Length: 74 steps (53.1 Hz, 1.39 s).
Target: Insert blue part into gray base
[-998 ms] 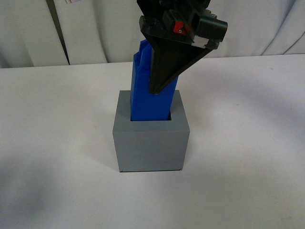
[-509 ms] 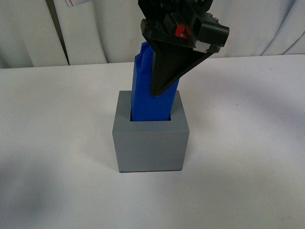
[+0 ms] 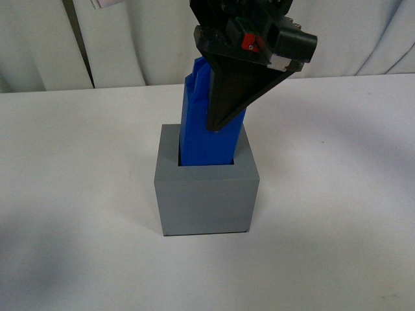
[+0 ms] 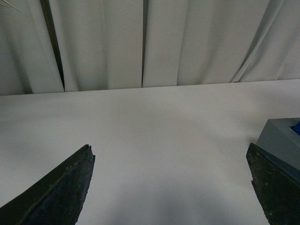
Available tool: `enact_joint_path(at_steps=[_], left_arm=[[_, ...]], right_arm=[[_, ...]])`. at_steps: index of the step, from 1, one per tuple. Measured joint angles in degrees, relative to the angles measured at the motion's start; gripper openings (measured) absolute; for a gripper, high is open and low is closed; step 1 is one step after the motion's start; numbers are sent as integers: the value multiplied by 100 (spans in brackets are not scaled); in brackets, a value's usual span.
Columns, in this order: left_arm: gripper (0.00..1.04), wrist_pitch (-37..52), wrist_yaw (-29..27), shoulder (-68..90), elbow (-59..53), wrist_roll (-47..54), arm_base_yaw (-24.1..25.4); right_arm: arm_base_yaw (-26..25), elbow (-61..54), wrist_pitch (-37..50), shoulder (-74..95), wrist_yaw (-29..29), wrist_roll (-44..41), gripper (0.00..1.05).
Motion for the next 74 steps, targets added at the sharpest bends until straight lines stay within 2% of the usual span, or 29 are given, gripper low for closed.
enact_joint_path(at_steps=[58,61,65,68,74], left_arm=[[99,0,0,0,0,0,0],[99,0,0,0,0,0,0],[99,0,-2,0,0,0,0],[99,0,0,0,0,0,0],[99,0,0,0,0,0,0]], right_arm=[[4,-146,15,-24,166,-181,48],[4,-160,61,-24,136,-177,60],[2,-157,79,-24,15,-140,71],[-7,-127,46,-24,-140,-94,78],[-92,133,4,-26,-540,94,99]])
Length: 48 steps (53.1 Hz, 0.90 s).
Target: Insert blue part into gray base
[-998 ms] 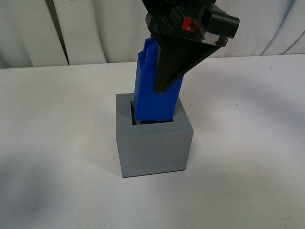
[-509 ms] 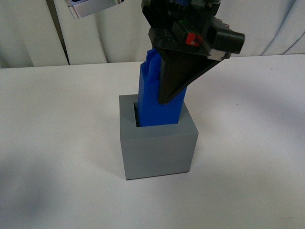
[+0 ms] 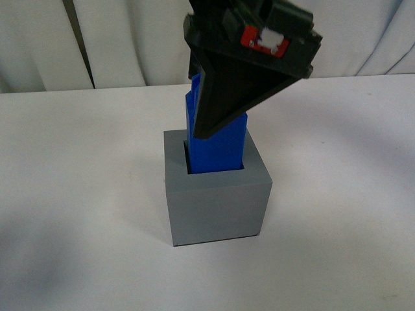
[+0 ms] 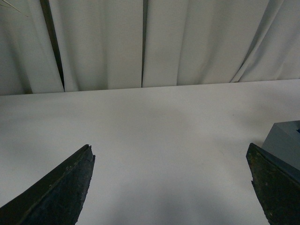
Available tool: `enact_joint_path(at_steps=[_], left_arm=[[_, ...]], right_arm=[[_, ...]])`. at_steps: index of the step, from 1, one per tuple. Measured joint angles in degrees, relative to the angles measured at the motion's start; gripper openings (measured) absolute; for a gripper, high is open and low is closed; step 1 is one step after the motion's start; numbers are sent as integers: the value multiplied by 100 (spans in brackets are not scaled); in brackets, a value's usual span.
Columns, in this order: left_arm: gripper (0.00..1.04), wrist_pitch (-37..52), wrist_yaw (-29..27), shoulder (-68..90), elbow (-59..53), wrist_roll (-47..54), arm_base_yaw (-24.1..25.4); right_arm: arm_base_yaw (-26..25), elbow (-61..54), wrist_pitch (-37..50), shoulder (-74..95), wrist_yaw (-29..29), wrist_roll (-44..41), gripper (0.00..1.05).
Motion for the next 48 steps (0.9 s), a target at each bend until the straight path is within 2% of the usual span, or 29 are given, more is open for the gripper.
enact_joint_path(at_steps=[7,17,25,28,44,48], left_arm=[[99,0,0,0,0,0,0],[99,0,-2,0,0,0,0],[99,0,-2,0,0,0,0],[99,0,-2,0,0,0,0],[99,0,-2,0,0,0,0],[99,0,0,0,0,0,0]], right_arm=[[-260,81,24,-111,-402,111,97],[-962,-892,1191,-968,-833,363,97],[-1510,-2223,2262,-1878,-1421,717,97],[-1816,-2981,2916,-2328,-1792,1040,97],[-2929,-5598,5357,-3703,-2712,2402,97],[-3237,-6339,6131,-4122,-2922,2959,97]])
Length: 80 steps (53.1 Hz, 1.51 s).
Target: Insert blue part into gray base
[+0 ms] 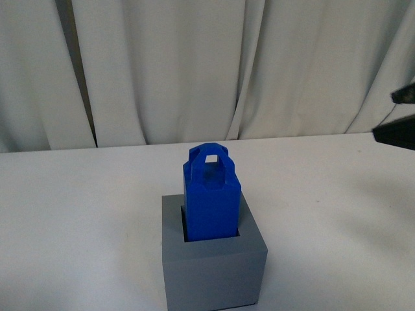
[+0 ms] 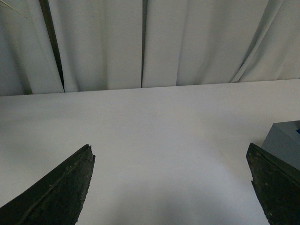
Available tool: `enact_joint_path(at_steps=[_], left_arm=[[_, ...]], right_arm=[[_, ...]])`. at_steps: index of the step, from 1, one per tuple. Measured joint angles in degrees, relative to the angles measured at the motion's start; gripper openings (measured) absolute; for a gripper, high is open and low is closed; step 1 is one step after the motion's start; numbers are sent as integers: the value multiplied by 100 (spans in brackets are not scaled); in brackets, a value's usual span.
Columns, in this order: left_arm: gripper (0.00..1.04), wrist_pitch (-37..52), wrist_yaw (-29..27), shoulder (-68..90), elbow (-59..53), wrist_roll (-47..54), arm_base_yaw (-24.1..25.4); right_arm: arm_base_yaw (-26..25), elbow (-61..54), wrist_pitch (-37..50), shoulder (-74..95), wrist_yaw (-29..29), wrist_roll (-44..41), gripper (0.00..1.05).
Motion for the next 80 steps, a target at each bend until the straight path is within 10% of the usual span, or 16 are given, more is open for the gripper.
enact_joint_path(at_steps=[17,25,32,45,80], left_arm=[[99,0,-2,0,0,0,0],[99,0,4,0,0,0,0],[99,0,-7,0,0,0,0],[99,0,0,0,0,0,0],[99,0,0,0,0,0,0]], right_arm=[[-289,-1099,1132,-581,-9,1200,97],[157,-2422,4218,-925,3300,2531,75],[162,-3198,5429,-1349,4616,3156,54],[179,-4155,5488,-2249,4612,3397,2],[184,-5289,4402,-4465,4612,3429,2]])
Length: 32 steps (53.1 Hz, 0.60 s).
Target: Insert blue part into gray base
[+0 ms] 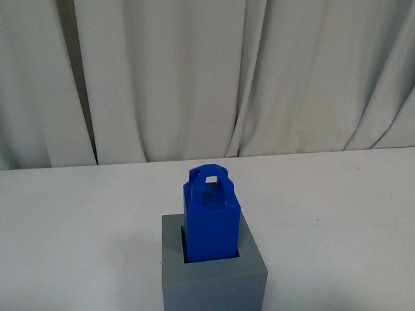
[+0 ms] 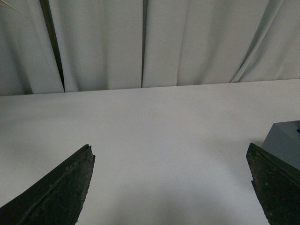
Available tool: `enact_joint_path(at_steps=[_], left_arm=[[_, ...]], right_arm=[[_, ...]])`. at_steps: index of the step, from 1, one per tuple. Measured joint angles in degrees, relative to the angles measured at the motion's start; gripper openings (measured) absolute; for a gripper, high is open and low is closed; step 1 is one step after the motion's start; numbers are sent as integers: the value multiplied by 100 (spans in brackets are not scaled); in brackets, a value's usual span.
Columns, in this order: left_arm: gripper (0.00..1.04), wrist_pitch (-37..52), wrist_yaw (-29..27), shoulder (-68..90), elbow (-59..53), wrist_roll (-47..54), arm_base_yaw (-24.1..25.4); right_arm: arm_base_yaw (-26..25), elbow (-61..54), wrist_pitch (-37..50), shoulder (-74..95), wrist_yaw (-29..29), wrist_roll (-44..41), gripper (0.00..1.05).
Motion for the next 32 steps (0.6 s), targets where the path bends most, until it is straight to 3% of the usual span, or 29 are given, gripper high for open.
enact_joint_path(at_steps=[32], left_arm=[[99,0,0,0,0,0,0]], right_arm=[[0,0,-1580,-1685,0,2,2]])
